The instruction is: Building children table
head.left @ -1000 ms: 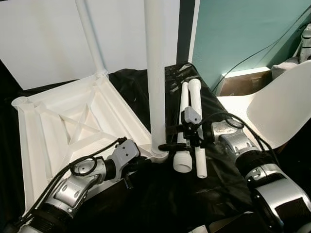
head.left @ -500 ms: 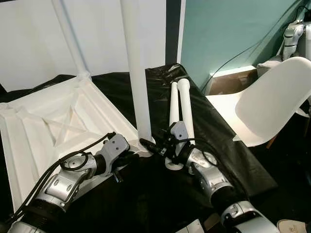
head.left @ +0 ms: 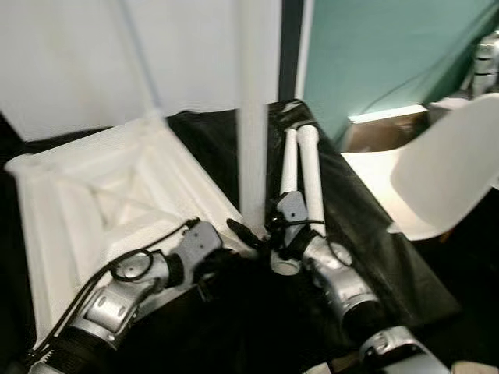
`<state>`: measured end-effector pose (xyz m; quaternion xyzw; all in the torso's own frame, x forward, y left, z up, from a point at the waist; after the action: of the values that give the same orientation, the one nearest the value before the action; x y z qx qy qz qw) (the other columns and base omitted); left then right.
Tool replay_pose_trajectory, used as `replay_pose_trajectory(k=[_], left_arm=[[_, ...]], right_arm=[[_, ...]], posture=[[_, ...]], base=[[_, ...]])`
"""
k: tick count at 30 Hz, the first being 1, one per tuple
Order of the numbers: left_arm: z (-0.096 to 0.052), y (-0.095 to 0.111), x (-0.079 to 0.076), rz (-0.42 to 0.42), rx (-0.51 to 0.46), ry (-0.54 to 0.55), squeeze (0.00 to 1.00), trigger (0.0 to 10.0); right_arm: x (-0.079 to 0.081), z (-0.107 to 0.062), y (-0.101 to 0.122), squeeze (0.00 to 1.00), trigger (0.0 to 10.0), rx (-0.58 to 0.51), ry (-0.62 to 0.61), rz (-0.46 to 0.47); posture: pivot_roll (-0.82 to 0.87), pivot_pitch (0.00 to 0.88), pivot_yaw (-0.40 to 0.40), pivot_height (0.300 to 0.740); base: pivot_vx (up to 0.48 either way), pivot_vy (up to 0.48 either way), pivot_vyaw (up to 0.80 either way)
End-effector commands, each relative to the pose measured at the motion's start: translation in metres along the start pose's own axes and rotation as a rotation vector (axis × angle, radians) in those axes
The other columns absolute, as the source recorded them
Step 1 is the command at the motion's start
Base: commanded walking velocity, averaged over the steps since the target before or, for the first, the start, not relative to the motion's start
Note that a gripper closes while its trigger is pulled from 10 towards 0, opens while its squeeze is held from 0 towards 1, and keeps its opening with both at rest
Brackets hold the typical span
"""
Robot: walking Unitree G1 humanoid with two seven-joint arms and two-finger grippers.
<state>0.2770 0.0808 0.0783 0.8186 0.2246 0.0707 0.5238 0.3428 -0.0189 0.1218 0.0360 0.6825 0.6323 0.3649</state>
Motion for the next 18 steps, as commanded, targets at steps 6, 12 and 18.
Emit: replay_pose_trajectory(k=[6, 12, 18], left_arm=[[0.009, -0.035, -0.029, -0.076, 0.129, -0.198, 0.0, 10.0], [0.008, -0.035, -0.029, -0.072, 0.131, -0.194, 0.0, 10.0], [0.007, -0.036, -0.029, -0.074, 0.132, -0.189, 0.0, 10.0]], right_arm=[[-0.008, -0.014, 0.002, 0.0, 10.0, 0.003, 0.241, -0.034], [-0.021, -0.019, 0.007, 0.0, 0.0, 0.017, 0.377, -0.072], [-0.027, -0.021, 0.008, 0.0, 0.0, 0.029, 0.416, -0.079]], posture=[[0.02, 0.0, 0.014, 0.74], [0.03, 0.0, 0.012, 0.74], [0.04, 0.0, 0.01, 0.74]], base=[[0.0, 0.0, 0.0], [0.0, 0.0, 0.0], [0.0, 0.0, 0.0]])
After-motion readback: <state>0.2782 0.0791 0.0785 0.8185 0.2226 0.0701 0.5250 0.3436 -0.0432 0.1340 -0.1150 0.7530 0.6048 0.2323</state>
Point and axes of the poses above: a point about 5 cm out from each wrist's last joint towards the gripper, its own z axis pointing out of the wrist towards the gripper, its own y axis along the axis of the wrist's last joint, x = y × z, the point moved 6 cm from there along z, pointing out of the wrist towards the gripper, and after that the axes turned 15 degrees about -z, right-handed, at the moved point
